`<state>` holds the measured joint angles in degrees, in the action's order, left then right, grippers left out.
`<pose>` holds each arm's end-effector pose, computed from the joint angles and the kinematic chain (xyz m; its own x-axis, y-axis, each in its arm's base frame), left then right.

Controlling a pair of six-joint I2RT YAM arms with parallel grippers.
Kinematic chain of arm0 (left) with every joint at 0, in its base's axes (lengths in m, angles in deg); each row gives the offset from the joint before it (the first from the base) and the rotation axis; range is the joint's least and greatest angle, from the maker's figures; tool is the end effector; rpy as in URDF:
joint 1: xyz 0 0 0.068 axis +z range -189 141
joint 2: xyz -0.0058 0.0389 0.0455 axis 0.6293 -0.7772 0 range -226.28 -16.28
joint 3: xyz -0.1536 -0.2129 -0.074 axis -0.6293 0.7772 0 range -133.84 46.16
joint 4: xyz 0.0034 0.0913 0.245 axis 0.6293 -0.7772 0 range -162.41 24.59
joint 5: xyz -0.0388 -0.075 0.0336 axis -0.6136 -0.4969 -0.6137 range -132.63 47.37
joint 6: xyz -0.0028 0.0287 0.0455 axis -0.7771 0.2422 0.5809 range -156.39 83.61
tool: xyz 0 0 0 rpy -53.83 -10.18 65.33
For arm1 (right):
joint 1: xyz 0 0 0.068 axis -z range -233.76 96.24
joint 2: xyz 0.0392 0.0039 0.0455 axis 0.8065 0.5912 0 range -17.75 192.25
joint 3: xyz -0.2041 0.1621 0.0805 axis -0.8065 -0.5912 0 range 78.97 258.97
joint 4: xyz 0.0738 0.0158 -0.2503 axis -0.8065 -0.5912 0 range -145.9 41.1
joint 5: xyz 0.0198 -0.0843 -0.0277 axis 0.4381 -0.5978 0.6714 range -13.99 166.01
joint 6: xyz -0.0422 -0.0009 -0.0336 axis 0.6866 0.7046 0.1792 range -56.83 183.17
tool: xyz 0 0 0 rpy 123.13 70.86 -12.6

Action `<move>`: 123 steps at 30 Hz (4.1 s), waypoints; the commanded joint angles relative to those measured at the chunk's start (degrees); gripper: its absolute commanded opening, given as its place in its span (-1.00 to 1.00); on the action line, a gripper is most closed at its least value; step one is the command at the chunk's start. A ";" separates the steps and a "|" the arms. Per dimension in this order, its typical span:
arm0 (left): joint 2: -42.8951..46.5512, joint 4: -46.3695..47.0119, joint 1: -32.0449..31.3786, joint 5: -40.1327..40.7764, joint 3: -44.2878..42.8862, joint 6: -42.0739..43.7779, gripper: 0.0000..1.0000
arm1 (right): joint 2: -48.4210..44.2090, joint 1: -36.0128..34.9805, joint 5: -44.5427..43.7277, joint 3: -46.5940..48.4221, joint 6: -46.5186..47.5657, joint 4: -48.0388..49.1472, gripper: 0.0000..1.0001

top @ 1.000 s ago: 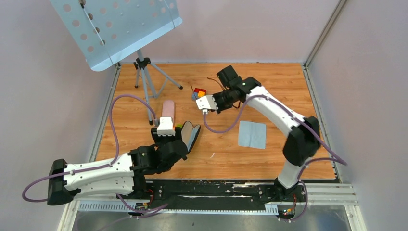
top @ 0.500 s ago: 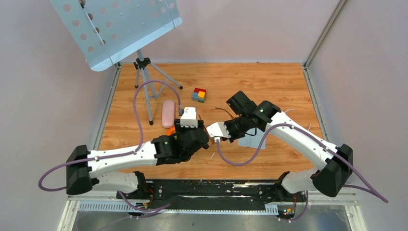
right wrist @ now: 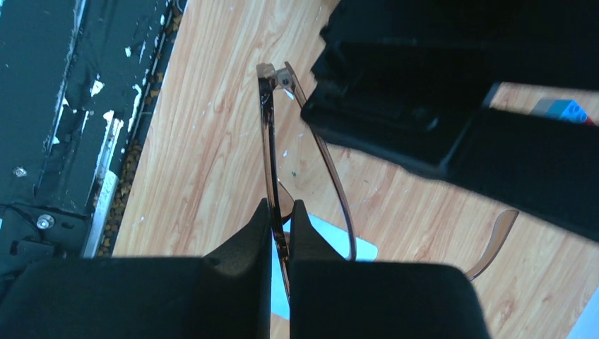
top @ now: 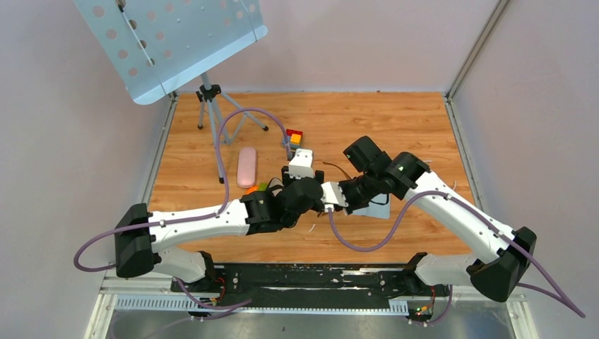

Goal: Organize the sunglasses
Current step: Fold the sunglasses at the center of the board.

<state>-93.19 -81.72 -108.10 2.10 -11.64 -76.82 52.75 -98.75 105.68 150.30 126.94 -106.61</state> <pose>0.1276 -0.2641 0.2896 -0.4550 -0.0997 -0.8849 0.2155 0.9519 -0.2180 0.1524 0.1776 0.3379 0.4607 -0.6414 -0.6135 -0.8874 -0.3440 -0.3068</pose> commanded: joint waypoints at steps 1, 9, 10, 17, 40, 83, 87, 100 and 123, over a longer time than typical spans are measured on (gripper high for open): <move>-0.45 8.28 0.26 -6.81 0.81 2.37 0.27 | -1.97 -0.89 4.48 0.59 -0.25 0.09 -1.00; 6.37 8.88 2.15 -0.22 -0.02 16.56 0.26 | -3.69 -0.78 5.44 0.71 0.34 -3.12 -1.00; 7.10 8.09 3.54 0.51 -0.90 18.91 0.27 | -3.82 -0.77 5.71 0.86 0.83 -3.94 -1.00; -0.90 -0.35 16.39 -13.91 -12.70 27.13 0.26 | -2.98 -0.95 8.06 4.21 6.09 -10.11 -1.00; -10.52 -6.19 18.04 -52.36 -15.49 27.39 0.13 | 1.35 -3.34 2.12 8.73 5.64 -8.51 -1.00; 12.52 -8.47 18.04 -14.97 0.36 21.16 0.25 | 32.01 -17.30 -37.38 0.82 -4.85 4.97 -1.00; 13.47 -8.08 18.09 -15.55 1.65 21.43 0.25 | 35.33 -19.09 -36.39 0.59 -7.12 5.08 -0.86; 12.34 -5.99 18.12 -19.21 2.01 22.54 0.26 | 23.14 -12.13 -23.08 -2.54 -1.76 5.14 -0.25; 12.67 -6.49 18.12 -20.21 3.91 20.62 0.27 | 20.88 -2.99 -12.75 -9.27 9.42 10.36 -0.50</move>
<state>-81.47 -88.63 -89.76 -18.05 -8.71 -55.46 72.20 -102.25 92.48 142.00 135.18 -96.36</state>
